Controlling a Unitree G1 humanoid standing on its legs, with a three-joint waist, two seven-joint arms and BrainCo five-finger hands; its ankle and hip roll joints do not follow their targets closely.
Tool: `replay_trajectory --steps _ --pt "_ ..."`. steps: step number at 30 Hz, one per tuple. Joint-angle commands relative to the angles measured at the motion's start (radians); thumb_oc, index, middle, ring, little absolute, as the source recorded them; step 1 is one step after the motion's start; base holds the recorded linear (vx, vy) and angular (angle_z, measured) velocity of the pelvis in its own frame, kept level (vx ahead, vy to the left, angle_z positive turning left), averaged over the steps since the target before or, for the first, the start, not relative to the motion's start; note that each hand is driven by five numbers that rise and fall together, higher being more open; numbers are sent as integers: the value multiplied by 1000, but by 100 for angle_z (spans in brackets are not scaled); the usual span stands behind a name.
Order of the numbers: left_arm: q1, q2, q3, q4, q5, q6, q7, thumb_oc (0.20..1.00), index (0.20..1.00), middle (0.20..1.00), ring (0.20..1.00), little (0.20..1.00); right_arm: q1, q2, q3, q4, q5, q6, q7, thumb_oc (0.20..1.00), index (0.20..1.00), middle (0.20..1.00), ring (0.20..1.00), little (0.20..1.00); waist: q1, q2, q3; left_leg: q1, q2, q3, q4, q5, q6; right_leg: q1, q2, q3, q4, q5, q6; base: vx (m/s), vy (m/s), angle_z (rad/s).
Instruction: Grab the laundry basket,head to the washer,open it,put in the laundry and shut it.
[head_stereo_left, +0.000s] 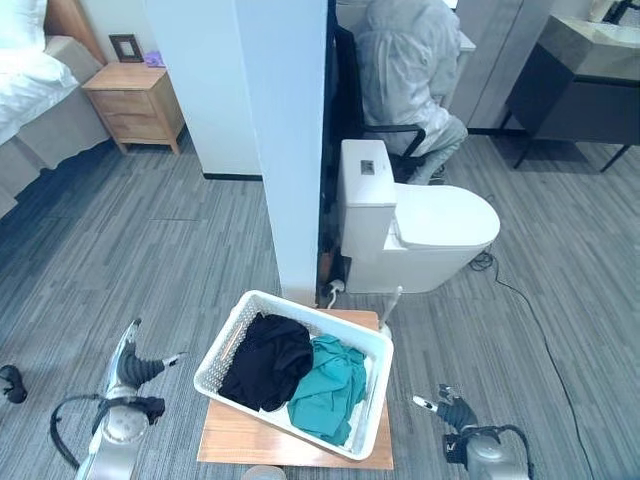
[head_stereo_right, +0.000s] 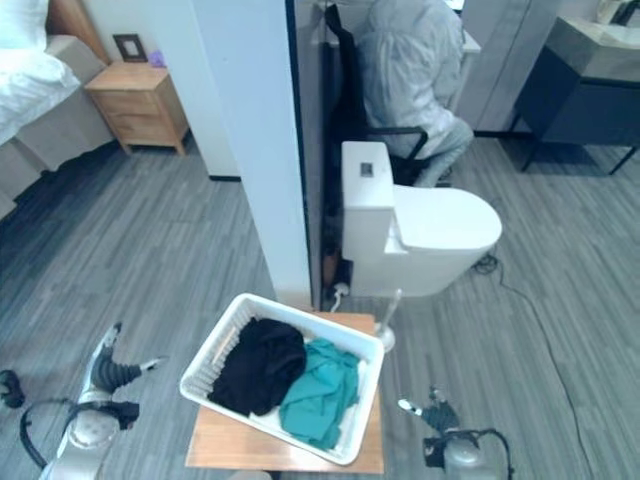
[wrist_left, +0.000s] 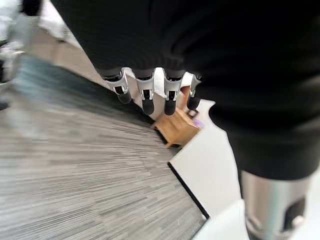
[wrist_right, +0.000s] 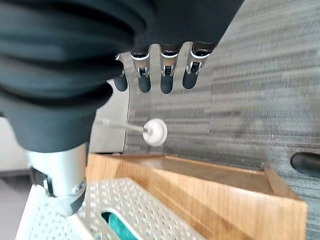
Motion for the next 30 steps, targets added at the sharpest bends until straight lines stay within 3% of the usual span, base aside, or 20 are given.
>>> replay_trajectory --steps 1,5,12,20,30 --pt "-47 52 -22 65 42 35 -24 1000 1000 1000 1000 1000 -44 -37 -5 -43 -22 4 12 1000 1000 1000 1000 1000 -3 3 -8 34 109 51 51 -50 -55 -34 -27 -21 3 37 10 0 0 0" --pt "-75 61 -84 101 81 98 -125 1000 1000 1000 1000 1000 -51 -54 -15 -54 -72 34 18 1000 1000 1000 1000 1000 -15 9 -10 44 112 64 40 -53 -54 -38 -26 -16 1 39 15 13 5 -6" --pt "-128 61 -129 184 54 192 -197 1000 1000 1000 1000 1000 -67 -79 -13 -61 -107 90 50 1000 1000 1000 1000 1000 -32 24 -1 43 116 78 31 -48 -54 -53 -26 -6 1 41 13 -4 4 -8" --pt "-276 -4 -216 353 -45 176 -130 1000 1000 1000 1000 1000 -73 -98 10 -93 -106 75 48 1000 1000 1000 1000 1000 -68 25 37 18 119 80 26 -36 -55 -96 -20 -1 7 53 13 -54 2 -1" --pt "-390 -72 -298 449 -196 104 -77 1000 1000 1000 1000 1000 -101 -134 17 -139 -98 52 16 1000 1000 1000 1000 1000 -90 28 81 -59 125 77 48 -22 -51 -180 -15 14 25 74 11 -63 5 -7"
